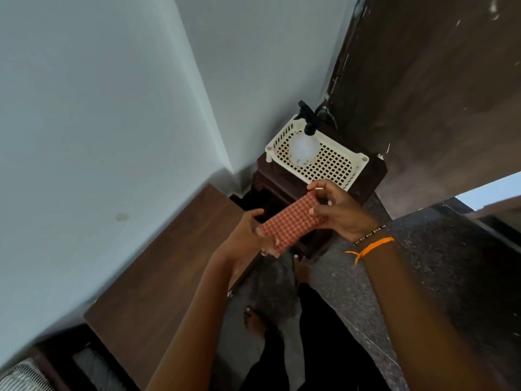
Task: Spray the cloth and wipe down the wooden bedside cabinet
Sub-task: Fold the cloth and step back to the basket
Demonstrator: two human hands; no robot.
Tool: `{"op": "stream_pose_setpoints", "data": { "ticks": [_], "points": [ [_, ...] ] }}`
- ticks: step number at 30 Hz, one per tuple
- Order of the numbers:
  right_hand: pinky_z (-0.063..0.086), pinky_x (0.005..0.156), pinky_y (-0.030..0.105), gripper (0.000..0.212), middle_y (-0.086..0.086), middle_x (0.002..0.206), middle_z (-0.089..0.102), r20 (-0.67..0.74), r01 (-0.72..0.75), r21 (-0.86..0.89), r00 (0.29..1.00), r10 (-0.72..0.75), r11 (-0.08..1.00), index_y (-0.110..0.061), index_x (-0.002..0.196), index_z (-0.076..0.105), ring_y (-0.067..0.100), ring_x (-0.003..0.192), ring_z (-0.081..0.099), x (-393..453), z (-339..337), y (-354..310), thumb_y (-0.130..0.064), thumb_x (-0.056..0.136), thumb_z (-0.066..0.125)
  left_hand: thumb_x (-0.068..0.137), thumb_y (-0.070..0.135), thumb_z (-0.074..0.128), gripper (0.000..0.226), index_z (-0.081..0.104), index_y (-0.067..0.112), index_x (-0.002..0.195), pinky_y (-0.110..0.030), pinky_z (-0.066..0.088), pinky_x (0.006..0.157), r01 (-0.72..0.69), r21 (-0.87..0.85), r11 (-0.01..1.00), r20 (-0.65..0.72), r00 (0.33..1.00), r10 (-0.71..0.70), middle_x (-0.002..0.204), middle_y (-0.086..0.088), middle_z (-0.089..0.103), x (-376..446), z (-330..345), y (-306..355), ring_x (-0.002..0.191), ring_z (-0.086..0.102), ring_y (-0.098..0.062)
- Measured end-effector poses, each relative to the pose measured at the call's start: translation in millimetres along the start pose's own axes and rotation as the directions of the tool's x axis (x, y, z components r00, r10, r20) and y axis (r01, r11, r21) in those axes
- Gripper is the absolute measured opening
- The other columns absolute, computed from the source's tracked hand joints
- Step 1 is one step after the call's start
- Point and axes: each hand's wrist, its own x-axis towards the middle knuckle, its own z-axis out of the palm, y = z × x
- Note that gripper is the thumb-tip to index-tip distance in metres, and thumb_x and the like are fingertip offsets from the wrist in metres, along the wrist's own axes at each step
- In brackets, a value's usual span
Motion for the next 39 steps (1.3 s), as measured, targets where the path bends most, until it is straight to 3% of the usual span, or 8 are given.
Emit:
{"op": "stream_pose_setpoints", "data": {
  "ticks": [5, 10, 17, 20, 24, 30, 34, 39],
  "points": [
    [0.052, 0.051, 0.023, 0.031, 0.003, 0.080, 0.055, -0.266, -0.145, 0.084, 0.950, 0.162, 0.986, -0.022, 0.087, 0.050, 0.014, 0.071, 0.055, 60.8, -63.2, -0.4, 0.008, 0.082, 0.058, 0.086, 0.008, 0.062, 0.069, 0.019, 0.012, 0.140, -0.027, 0.050, 0.073, 0.162, -0.167, 0.973, -0.038, 0.985, -0.171, 0.085, -0.006, 0.058, 73.4, 46.4, 20.7, 0.076, 0.055, -0.019],
    [0.053, 0.052, 0.019, 0.020, 0.005, 0.081, 0.058, -0.328, -0.177, 0.084, 0.924, 0.195, 0.981, -0.014, 0.084, 0.054, 0.014, 0.073, 0.056, 121.3, -130.3, -7.1, 0.007, 0.086, 0.055, 0.086, 0.018, 0.059, 0.052, 0.030, 0.014, 0.129, -0.045, 0.054, 0.085, 0.206, -0.392, 0.897, -0.125, 0.954, -0.274, 0.106, -0.014, 0.055, 172.1, 87.8, 42.1, 0.084, 0.061, -0.022],
    [0.048, 0.083, 0.022, 0.030, 0.005, 0.101, 0.061, -0.323, -0.012, -0.472, 0.933, -0.160, 0.882, -0.001, 0.102, 0.064, 0.016, 0.100, 0.056, 196.1, -191.8, -4.3, 0.014, 0.078, 0.055, 0.084, 0.014, 0.059, 0.042, 0.036, 0.009, 0.118, -0.043, 0.056, 0.082, 0.168, -0.194, 0.966, -0.279, 0.935, -0.219, 0.115, -0.015, 0.055, 260.8, 125.1, 55.4, 0.098, 0.062, -0.028],
    [0.046, 0.084, 0.014, 0.031, 0.011, 0.104, 0.065, -0.235, 0.029, -0.634, 0.945, -0.228, 0.773, -0.006, 0.096, 0.068, 0.018, 0.098, 0.058, 214.1, -198.3, 2.2, 0.012, 0.074, 0.058, 0.084, 0.017, 0.059, 0.043, 0.038, 0.007, 0.121, -0.030, 0.048, 0.071, 0.185, 0.101, 0.978, -0.382, 0.915, -0.133, 0.115, -0.012, 0.051, 275.4, 132.4, 55.3, 0.100, 0.056, -0.024],
    [0.038, 0.072, -0.004, 0.032, 0.018, 0.108, 0.063, -0.203, 0.022, -0.698, 0.952, -0.227, 0.716, 0.000, 0.099, 0.068, 0.025, 0.096, 0.060, 222.4, -200.9, 19.9, 0.016, 0.073, 0.058, 0.086, 0.013, 0.057, 0.040, 0.042, 0.000, 0.121, -0.031, 0.041, 0.083, 0.143, 0.404, 0.903, -0.435, 0.899, 0.052, 0.122, -0.015, 0.043, 272.9, 140.7, 54.4, 0.108, 0.046, -0.027],
    [0.046, 0.093, 0.025, 0.031, 0.016, 0.113, 0.064, -0.151, 0.086, -0.788, 0.933, -0.327, 0.610, -0.001, 0.102, 0.068, 0.022, 0.105, 0.060, 219.6, -203.8, 21.6, 0.011, 0.075, 0.062, 0.077, -0.001, 0.055, 0.049, 0.049, 0.003, 0.125, -0.049, 0.043, 0.094, 0.079, 0.761, 0.643, -0.363, 0.875, 0.322, 0.130, -0.018, 0.045, 264.3, 152.9, 53.7, 0.114, 0.043, -0.034],
    [0.043, 0.098, 0.034, 0.030, 0.018, 0.119, 0.060, -0.109, 0.054, -0.861, 0.951, -0.288, 0.505, 0.003, 0.107, 0.065, 0.030, 0.111, 0.057, 217.3, -202.5, 23.9, 0.011, 0.080, 0.057, 0.082, 0.007, 0.056, 0.045, 0.047, 0.000, 0.125, -0.043, 0.041, 0.100, 0.087, 0.807, 0.584, -0.243, 0.950, 0.195, 0.135, -0.015, 0.041, 257.1, 152.7, 54.6, 0.122, 0.038, -0.030],
    [0.043, 0.099, 0.034, 0.030, 0.018, 0.123, 0.058, -0.135, 0.019, -0.859, 0.956, -0.262, 0.512, 0.001, 0.108, 0.066, 0.030, 0.113, 0.055, 209.8, -194.0, 15.2, 0.009, 0.085, 0.048, 0.083, 0.006, 0.052, 0.041, 0.053, 0.003, 0.124, -0.039, 0.046, 0.095, 0.043, 0.680, 0.732, -0.238, 0.957, 0.164, 0.127, -0.012, 0.051, 254.5, 137.6, 62.3, 0.114, 0.050, -0.028]
  ]
}}
